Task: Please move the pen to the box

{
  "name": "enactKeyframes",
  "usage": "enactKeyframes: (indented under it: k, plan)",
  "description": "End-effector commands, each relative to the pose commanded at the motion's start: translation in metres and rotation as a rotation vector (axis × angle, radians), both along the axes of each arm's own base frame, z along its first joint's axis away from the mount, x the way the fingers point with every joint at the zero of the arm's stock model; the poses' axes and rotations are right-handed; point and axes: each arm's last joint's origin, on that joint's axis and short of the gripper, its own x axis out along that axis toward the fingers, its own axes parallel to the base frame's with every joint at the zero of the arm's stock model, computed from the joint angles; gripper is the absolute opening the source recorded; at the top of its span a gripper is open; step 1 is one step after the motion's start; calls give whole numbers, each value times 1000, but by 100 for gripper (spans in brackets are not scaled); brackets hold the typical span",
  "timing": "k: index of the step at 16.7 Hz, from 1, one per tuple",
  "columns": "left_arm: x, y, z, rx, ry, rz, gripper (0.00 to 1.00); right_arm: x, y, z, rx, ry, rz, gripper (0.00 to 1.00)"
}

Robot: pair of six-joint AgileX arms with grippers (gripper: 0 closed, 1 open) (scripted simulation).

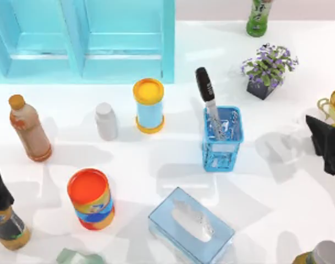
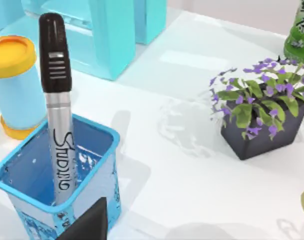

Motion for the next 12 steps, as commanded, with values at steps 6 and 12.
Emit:
enactKeyframes:
  k: [6, 12]
  plan:
    - [0, 0, 0, 0, 0, 0, 100, 65, 42, -25, 5, 198, 248, 100]
    - [0, 0, 0, 0, 0, 0, 100, 89, 64, -44, 26, 277, 358, 100]
